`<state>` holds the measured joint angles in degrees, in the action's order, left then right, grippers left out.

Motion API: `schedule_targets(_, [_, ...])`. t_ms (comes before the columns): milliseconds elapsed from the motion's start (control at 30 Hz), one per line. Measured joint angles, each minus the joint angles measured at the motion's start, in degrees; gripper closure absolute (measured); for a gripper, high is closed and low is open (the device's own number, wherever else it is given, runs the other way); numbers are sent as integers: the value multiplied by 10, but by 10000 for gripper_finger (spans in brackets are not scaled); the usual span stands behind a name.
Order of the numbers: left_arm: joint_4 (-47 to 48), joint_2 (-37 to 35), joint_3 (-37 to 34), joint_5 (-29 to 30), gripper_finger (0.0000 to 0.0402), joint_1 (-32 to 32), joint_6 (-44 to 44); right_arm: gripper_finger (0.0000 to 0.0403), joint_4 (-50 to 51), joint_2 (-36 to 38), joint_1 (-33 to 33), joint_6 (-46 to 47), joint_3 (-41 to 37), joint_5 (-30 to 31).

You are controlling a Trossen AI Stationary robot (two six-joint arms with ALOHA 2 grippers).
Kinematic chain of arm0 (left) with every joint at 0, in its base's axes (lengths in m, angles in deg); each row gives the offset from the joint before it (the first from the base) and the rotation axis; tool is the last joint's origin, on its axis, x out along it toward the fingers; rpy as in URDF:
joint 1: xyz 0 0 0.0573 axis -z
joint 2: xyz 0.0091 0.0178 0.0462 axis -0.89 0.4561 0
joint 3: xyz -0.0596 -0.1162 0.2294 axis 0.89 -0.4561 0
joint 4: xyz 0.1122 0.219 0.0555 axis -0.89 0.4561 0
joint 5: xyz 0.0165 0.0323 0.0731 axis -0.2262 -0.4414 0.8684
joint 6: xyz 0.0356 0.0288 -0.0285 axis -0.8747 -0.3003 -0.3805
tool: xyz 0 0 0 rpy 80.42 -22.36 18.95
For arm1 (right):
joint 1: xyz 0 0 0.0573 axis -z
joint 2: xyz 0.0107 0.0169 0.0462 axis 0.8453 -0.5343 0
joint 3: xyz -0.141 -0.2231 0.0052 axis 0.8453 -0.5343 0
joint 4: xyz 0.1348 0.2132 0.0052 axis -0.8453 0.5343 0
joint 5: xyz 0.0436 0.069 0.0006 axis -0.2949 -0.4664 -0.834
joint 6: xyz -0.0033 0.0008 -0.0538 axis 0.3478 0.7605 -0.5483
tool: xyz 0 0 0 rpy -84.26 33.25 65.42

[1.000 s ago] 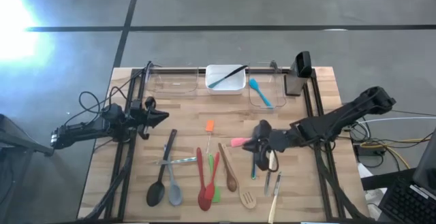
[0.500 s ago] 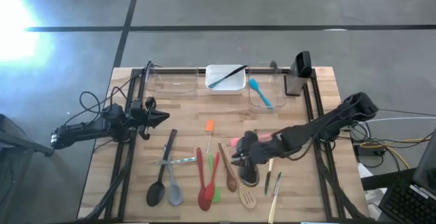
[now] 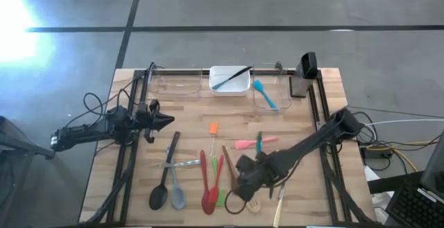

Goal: Pick & Place Kitchen Items
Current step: Put the light brown serving spoon into the left transparent bin

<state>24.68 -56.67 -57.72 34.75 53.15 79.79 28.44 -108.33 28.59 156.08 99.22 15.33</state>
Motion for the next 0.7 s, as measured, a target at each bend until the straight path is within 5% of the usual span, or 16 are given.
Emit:
schedule_targets(200, [2, 0, 0, 0, 376, 0, 0, 213, -4, -44, -5, 86, 11, -1])
schedule_targets(700, [1, 0, 0, 1, 376, 0, -23, 152, -7, -69, -6, 121, 13, -44])
